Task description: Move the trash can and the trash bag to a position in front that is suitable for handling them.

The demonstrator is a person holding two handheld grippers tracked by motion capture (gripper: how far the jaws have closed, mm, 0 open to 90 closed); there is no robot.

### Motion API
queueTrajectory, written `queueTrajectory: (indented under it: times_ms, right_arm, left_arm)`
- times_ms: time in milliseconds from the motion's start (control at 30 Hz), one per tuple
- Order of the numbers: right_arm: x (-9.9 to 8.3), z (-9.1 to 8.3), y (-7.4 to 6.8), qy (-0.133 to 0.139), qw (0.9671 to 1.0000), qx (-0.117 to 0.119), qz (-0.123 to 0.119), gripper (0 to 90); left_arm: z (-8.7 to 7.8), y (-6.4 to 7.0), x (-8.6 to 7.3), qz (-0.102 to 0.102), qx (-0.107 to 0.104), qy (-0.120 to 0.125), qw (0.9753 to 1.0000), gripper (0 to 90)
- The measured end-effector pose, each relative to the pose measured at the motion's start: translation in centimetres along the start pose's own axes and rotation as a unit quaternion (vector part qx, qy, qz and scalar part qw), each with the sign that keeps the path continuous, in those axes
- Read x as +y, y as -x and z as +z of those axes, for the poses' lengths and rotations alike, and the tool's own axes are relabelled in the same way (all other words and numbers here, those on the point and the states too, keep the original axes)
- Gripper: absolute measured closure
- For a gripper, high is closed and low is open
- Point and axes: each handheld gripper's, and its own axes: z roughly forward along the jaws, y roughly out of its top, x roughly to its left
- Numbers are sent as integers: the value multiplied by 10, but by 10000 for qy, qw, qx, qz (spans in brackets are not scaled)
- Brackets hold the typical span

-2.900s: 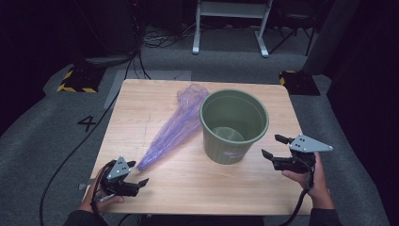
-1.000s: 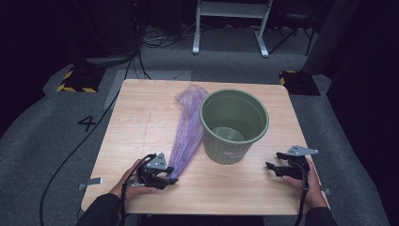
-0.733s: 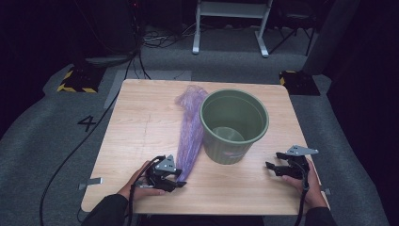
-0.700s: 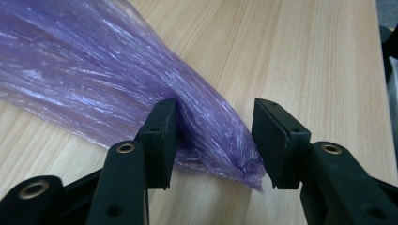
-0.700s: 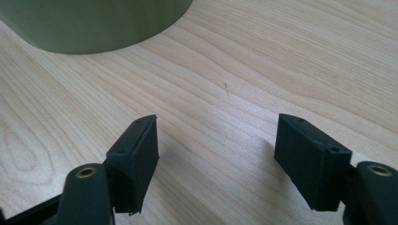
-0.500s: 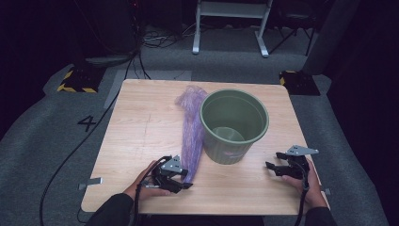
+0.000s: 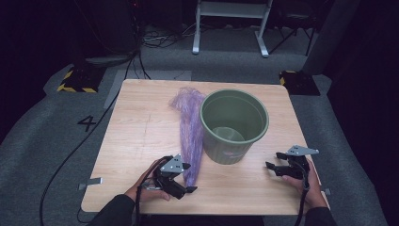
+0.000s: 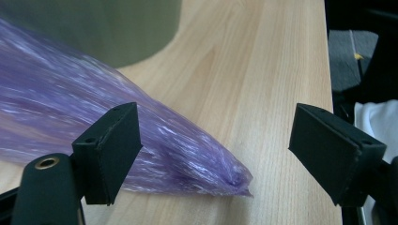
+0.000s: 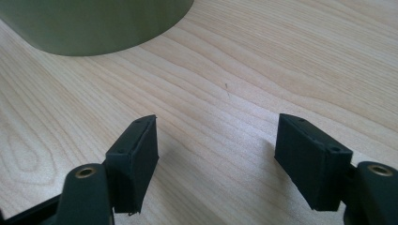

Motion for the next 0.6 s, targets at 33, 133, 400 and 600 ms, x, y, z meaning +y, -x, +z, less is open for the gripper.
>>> queueTrajectory:
  times_ms: [33, 133, 400, 600]
  right_arm:
    - [0, 0, 0, 1, 10000, -3, 2, 310]
    - [0, 0, 0, 3, 10000, -3, 7, 308]
    - [0, 0, 1, 2, 10000, 0, 16, 310]
    - [0, 0, 1, 3, 10000, -16, 21, 310]
  left_arm:
    - [-2, 0, 1, 6, 46, 16, 10000, 169]
    - [-12, -5, 3, -61, 183, 152, 9997, 164]
    - [-32, -40, 0, -422, 881, 272, 9949, 172]
    - [-33, -58, -1, -465, 1359, 239, 9893, 177]
